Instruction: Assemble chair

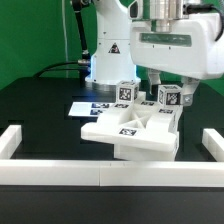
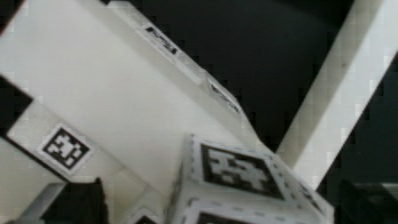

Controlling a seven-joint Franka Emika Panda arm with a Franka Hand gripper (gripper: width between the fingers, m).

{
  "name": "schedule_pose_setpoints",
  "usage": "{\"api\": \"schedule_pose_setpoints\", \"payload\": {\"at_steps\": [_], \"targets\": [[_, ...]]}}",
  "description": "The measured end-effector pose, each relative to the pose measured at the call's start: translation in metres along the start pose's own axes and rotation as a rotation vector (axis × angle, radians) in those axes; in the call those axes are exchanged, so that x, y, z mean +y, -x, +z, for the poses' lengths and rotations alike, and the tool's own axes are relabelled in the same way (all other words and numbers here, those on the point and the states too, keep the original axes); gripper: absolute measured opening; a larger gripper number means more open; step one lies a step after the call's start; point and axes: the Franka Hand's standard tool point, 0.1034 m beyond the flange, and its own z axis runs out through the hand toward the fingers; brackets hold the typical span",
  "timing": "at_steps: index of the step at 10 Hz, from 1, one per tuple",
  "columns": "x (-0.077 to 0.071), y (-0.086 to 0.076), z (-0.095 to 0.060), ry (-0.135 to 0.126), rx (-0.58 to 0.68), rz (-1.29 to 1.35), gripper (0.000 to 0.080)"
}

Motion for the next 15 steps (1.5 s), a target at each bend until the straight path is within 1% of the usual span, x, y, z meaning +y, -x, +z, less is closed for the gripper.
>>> {"api": "schedule_pose_setpoints", "payload": {"at_steps": [5, 11, 15], "targets": [[-0.0016, 0.003, -0.0002, 0.005, 0.005, -0.376, 0.0648], [-0.0015, 0.0022, -0.0002, 0.009, 0.008, -0.769, 0.0648], [0.0002, -0.0009, -0.0001, 0.017, 0.011, -1.047, 0.0648]]}}
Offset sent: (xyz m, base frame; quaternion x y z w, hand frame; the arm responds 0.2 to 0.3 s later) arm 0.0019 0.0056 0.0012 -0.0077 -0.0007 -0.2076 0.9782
